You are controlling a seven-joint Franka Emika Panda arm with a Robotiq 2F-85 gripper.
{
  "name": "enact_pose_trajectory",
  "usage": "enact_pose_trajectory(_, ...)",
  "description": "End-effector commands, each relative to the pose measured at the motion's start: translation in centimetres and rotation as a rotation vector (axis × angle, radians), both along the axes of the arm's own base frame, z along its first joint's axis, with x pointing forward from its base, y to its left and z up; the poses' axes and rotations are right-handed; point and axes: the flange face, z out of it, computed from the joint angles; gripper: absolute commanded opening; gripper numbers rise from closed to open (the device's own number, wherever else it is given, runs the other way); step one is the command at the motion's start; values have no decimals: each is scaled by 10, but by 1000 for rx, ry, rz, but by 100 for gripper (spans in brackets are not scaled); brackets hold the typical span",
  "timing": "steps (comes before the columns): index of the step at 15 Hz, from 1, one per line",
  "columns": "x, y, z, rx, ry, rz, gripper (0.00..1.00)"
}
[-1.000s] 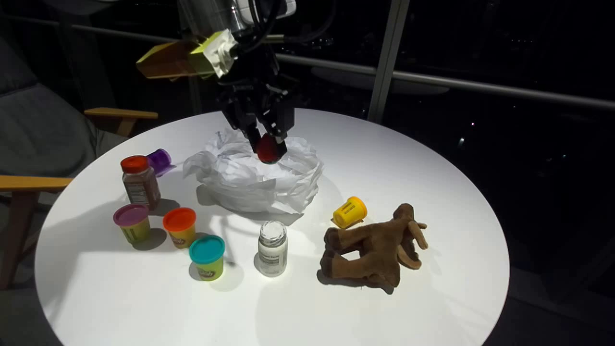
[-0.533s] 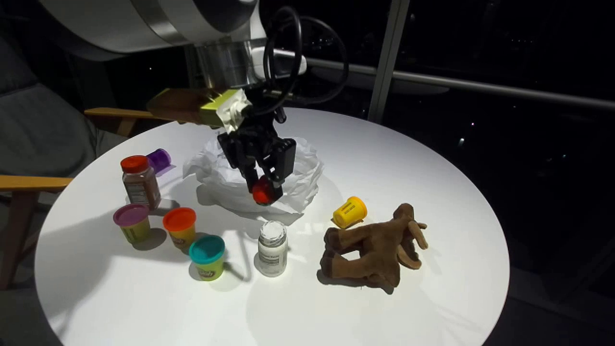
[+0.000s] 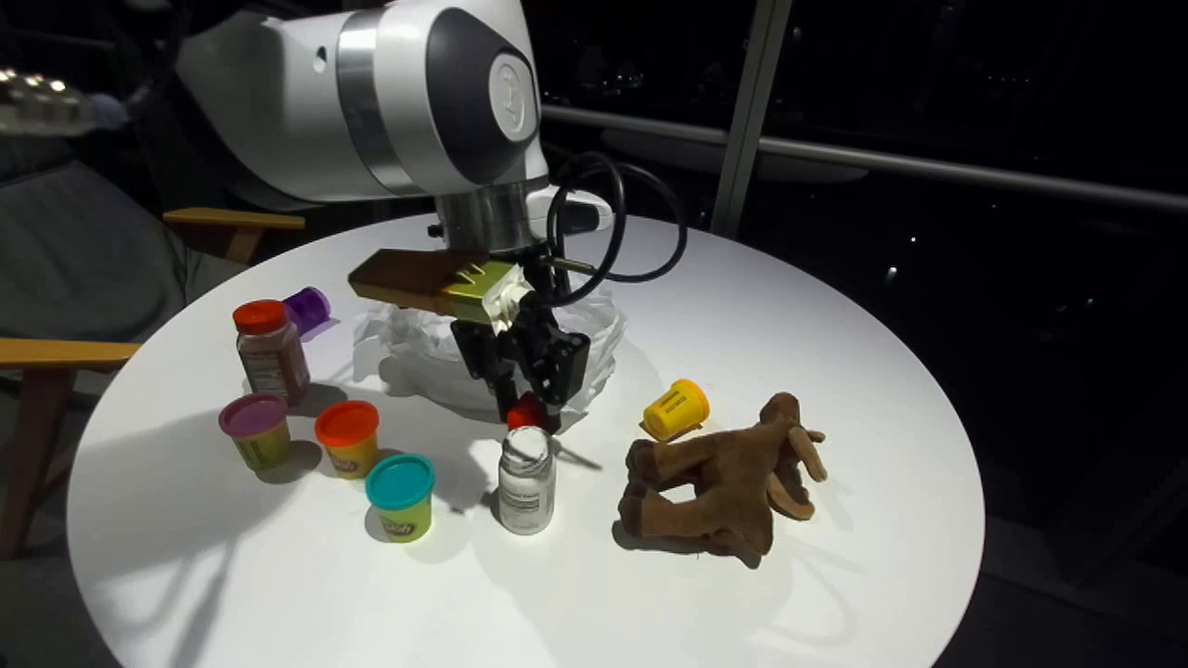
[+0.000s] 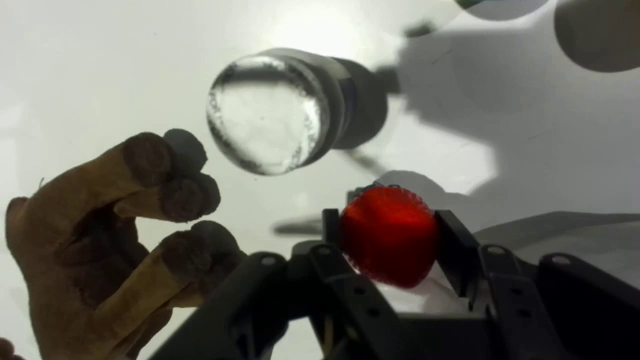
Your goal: Pick the objects in the plastic bag and put them on the table
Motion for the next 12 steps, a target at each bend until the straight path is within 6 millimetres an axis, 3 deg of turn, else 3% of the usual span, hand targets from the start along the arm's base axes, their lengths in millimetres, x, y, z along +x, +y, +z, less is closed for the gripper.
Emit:
enact_pose_trajectory(1,23,-23,-7,-62,-24,-89,24)
enact_pose_trajectory(6,30,-55,-26,-82,4,-194,24)
enact_pose_trajectory(7,31,-57,-23,-74,-2,-202,39)
enact_pose_trajectory(8,30,-57,-19,-62,-5,-207,74)
enact_pose_trajectory(9,26,-57,-9,-54,-18,-209,76)
enact_pose_trajectory(12,4,-43,31,-19,-27,-183,98)
